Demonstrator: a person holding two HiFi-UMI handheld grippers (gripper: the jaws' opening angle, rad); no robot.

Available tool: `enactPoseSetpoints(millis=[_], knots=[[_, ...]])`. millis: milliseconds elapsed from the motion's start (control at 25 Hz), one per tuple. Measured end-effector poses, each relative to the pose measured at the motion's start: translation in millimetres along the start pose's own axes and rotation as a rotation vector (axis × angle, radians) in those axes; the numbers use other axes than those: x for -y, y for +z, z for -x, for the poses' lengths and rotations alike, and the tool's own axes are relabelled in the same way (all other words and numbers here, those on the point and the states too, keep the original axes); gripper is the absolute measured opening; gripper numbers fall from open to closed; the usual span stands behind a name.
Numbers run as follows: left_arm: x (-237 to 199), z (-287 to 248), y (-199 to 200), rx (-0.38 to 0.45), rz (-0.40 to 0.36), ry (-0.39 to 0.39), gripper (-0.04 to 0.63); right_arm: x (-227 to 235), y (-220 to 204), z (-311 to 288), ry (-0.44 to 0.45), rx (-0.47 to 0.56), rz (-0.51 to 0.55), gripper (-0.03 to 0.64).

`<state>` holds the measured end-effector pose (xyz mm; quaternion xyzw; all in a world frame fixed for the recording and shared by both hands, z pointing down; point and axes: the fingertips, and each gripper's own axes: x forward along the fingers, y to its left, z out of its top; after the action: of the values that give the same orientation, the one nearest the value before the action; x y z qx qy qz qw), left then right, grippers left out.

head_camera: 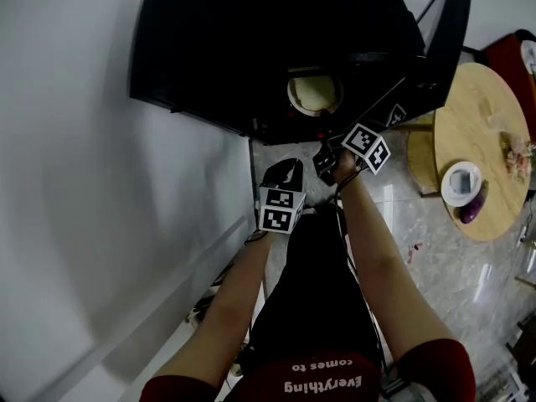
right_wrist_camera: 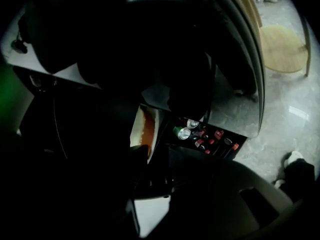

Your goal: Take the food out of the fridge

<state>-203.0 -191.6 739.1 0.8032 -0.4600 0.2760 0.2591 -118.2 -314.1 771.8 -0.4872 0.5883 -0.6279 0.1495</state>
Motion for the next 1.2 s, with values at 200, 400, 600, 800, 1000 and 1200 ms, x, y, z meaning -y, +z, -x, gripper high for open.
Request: enactPoseSetpoints(millis=[200,400,600,800,1000,1200], knots=[[-4,0,-6,-0.012,0.007,0.007,0.008,4,5,-3,0.077,0.059,-0.160,0.127],[-6,1,-8,-0.018,0.020,0.014,0.008,0,8,-5,0.167,0.110,-0.252,0.058],[-12,4,-3,0.005,0.019,0.041,0.008,-9,8,-8,0.213,0.116,-0.259,0.018],[-15,5,3,0.024,0.023,0.051,0.009,-16,6,-5,0.264,0.079,-0.243,0.018],[-14,6,12,0.036,0.015,0.050,0.008,-20,0,4,0.291,0.049,-0.241,0.018],[-13,10,17,0.053,0.007,0.054,0.008,-23,-5,14,0.331,0.024,-0.248,0.018]])
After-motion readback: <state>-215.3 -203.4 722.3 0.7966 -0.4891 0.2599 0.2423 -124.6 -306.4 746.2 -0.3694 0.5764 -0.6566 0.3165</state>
